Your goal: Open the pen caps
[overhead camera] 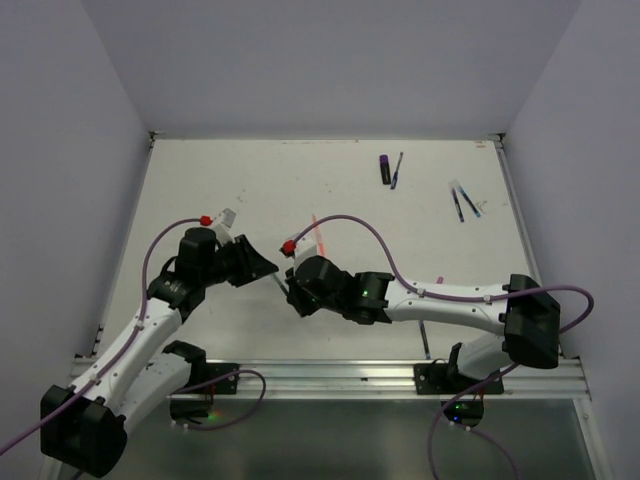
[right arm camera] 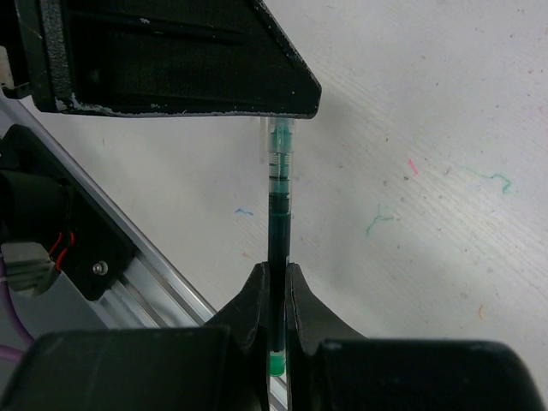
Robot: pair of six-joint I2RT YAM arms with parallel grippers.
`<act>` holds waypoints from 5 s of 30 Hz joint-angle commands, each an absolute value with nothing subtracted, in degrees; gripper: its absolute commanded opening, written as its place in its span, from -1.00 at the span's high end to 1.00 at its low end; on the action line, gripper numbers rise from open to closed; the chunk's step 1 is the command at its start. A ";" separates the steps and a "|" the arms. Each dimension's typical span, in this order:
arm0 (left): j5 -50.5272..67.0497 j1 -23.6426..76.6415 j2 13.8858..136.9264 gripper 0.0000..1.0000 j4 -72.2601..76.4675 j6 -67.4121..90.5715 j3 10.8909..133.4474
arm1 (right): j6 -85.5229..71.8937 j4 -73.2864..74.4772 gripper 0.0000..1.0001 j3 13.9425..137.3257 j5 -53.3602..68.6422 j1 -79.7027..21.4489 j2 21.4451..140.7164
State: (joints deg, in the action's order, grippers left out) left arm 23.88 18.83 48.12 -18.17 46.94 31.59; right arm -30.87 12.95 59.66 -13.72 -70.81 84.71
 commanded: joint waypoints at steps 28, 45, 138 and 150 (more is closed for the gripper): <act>28.04 19.07 48.16 1.00 -16.08 48.16 33.05 | -32.61 7.12 0.48 65.30 -10.11 -68.64 90.44; 18.80 13.11 65.82 1.00 -20.92 45.00 57.20 | -38.93 8.87 1.00 55.64 -11.77 -74.09 88.51; 17.23 9.93 61.88 1.00 -26.28 32.96 45.09 | -17.49 15.82 0.17 85.87 -0.70 -36.91 116.98; 17.93 9.93 60.73 1.00 -26.01 33.66 43.59 | -18.81 13.62 0.42 88.32 1.23 -44.55 116.97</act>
State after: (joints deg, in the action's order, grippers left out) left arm 17.32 10.04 62.22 -27.46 33.43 43.57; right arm -18.55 14.92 85.36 -0.36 -42.74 118.61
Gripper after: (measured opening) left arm 0.067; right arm 0.282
